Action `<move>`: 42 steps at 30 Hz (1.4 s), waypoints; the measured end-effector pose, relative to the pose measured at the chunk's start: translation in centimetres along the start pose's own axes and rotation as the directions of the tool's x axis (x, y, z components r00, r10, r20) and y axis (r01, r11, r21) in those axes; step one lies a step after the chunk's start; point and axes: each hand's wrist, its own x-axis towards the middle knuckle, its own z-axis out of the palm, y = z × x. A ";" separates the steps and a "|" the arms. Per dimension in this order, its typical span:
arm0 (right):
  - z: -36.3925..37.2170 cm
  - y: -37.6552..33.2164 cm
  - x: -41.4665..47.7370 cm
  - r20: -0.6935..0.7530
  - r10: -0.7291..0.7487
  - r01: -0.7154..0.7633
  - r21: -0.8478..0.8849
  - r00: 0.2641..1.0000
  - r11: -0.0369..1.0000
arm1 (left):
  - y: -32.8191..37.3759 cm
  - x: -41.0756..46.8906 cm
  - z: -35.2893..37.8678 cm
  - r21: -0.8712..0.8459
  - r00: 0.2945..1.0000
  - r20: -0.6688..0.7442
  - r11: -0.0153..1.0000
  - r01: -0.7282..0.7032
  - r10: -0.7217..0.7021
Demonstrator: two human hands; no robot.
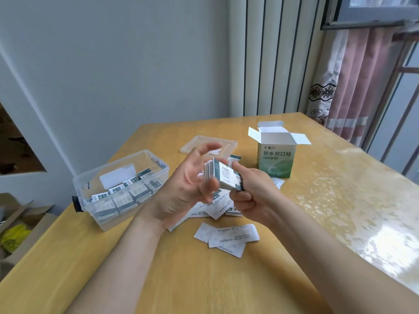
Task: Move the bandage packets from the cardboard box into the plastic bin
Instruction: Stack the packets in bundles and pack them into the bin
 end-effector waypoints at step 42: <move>-0.8 -0.2 -0.5 0.408 -0.177 0.380 -0.496 0.896 0.781 | 0.6 0.2 0.5 0.082 0.907 -0.371 0.966 0.245 -0.199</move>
